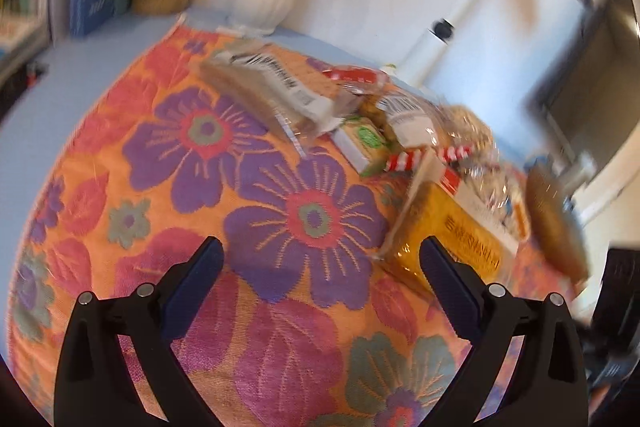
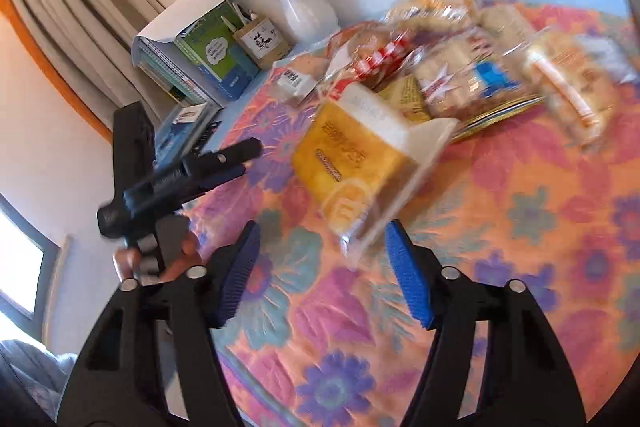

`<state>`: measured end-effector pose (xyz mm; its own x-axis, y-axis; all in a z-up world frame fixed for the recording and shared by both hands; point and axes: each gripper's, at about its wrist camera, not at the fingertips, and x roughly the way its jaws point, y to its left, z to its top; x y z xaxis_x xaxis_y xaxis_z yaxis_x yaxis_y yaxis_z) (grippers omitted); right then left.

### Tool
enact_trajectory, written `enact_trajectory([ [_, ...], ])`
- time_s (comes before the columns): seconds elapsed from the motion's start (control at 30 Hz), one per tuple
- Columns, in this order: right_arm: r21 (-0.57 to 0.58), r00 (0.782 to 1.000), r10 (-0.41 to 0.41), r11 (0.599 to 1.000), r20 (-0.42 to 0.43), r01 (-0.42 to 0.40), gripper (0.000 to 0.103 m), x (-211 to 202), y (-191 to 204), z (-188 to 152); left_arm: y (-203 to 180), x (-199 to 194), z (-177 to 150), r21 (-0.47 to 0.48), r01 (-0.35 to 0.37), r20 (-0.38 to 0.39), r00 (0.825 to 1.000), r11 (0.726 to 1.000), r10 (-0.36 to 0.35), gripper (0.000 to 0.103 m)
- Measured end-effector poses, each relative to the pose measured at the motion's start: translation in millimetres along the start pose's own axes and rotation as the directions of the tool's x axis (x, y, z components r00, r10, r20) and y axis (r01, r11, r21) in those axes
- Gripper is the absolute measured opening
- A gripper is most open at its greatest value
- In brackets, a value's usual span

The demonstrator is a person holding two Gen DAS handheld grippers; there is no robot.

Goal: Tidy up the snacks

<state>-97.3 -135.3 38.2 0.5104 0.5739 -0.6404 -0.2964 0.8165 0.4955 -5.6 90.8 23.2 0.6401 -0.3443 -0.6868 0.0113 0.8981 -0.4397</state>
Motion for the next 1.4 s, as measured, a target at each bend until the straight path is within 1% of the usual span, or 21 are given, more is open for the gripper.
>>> enact_trajectory([
  [0.03,-0.019,0.998,-0.066,0.998,0.018,0.066,0.084,-6.0,-1.7,1.1,6.2,0.3,1.1,-0.034,0.024,-0.003,1.000,0.999,-0.024,0.097],
  [0.07,-0.043,0.985,-0.165,0.985,0.050,0.167,0.088,-13.0,-6.6,4.1,8.6,-0.3,1.5,-0.048,0.038,0.002,0.999,0.998,-0.038,0.097],
  [0.1,-0.055,0.971,-0.228,0.971,0.069,0.232,0.089,-16.8,-12.6,7.3,9.0,-0.7,1.3,-0.052,0.038,0.006,0.999,0.998,-0.038,0.097],
  [0.13,-0.062,0.961,-0.265,0.961,0.078,0.270,0.089,-18.7,-18.2,9.3,7.8,-1.1,1.0,-0.050,0.021,0.013,1.000,0.999,-0.021,0.097],
  [0.17,-0.071,0.943,-0.320,0.943,0.090,0.326,0.093,-19.1,-25.0,11.5,5.5,-0.9,0.2,-0.043,0.004,0.017,1.000,0.999,-0.003,0.097],
  [0.2,-0.076,0.926,-0.365,0.925,0.097,0.373,0.099,-17.4,-31.2,11.1,2.2,-0.6,-0.5,-0.032,-0.015,0.020,1.000,0.999,0.015,0.097],
  [0.23,-0.073,0.910,-0.402,0.909,0.098,0.410,0.100,-14.2,-37.8,9.8,-0.6,0.2,-1.1,-0.023,-0.028,0.020,0.999,0.999,0.029,0.097],
  [0.27,-0.044,0.912,-0.406,0.912,0.059,0.408,0.100,-7.7,-47.2,7.5,-2.0,1.1,-1.2,-0.017,-0.039,0.018,0.999,0.999,0.039,0.097],
  [0.3,-0.016,0.923,-0.384,0.923,0.013,0.385,0.100,-2.8,-53.3,8.9,-2.8,2.1,-1.5,-0.015,-0.047,0.012,0.999,0.999,0.047,0.097],
  [0.37,-0.014,0.915,-0.403,0.915,-0.001,0.403,0.100,1.3,-54.9,10.7,-2.0,2.8,-0.9,-0.017,-0.054,0.005,0.999,0.998,0.054,0.098],
  [0.43,-0.024,0.920,-0.392,0.920,-0.022,0.392,0.100,5.5,-53.4,10.8,-0.1,4.2,0.1,-0.020,-0.052,-0.005,0.999,0.998,0.052,0.098],
  [0.47,-0.037,0.916,-0.400,0.916,-0.034,0.399,0.100,7.3,-52.5,10.7,1.9,4.1,0.5,-0.024,-0.047,-0.008,0.999,0.999,0.047,0.098],
  [0.57,-0.058,0.912,-0.409,0.912,-0.037,0.406,0.100,9.6,-48.4,11.7,6.4,5.2,3.2,-0.036,-0.025,-0.011,1.000,0.999,0.024,0.098],
  [0.63,-0.068,0.906,-0.421,0.906,-0.044,0.417,0.100,9.7,-48.5,9.8,6.8,4.7,2.2,-0.035,-0.026,-0.011,1.000,0.999,0.026,0.098],
  [0.7,-0.080,0.899,-0.436,0.899,-0.050,0.431,0.100,12.2,-46.2,7.3,4.6,5.7,1.7,-0.022,-0.041,-0.015,0.999,0.999,0.040,0.098],
  [0.83,-0.107,0.879,-0.473,0.878,-0.057,0.466,0.100,20.3,-40.4,7.7,-5.1,10.2,0.2,0.027,-0.101,-0.027,0.994,0.995,0.102,0.098],
  [0.9,-0.121,0.867,-0.495,0.865,-0.060,0.486,0.100,25.5,-36.1,7.3,-7.0,11.2,0.0,0.044,-0.115,-0.031,0.993,0.992,0.117,0.098],
  [0.97,-0.130,0.860,-0.507,0.858,-0.062,0.497,0.100,26.4,-35.7,6.5,-6.5,11.1,-0.1,0.047,-0.115,-0.031,0.993,0.992,0.117,0.098],
  [1.13,-0.133,0.857,-0.512,0.855,-0.065,0.501,0.100,26.3,-36.6,6.2,1.4,6.8,0.5,0.013,-0.068,-0.020,0.997,0.998,0.068,0.098],
  [1.2,-0.135,0.855,-0.516,0.853,-0.063,0.505,0.100,27.4,-35.9,6.4,1.6,6.4,0.2,0.008,-0.061,-0.018,0.998,0.998,0.062,0.098],
  [1.4,-0.136,0.853,-0.518,0.851,-0.062,0.507,0.100,28.1,-35.5,7.1,-6.7,9.7,-1.2,0.043,-0.107,-0.024,0.994,0.993,0.108,0.098],
])
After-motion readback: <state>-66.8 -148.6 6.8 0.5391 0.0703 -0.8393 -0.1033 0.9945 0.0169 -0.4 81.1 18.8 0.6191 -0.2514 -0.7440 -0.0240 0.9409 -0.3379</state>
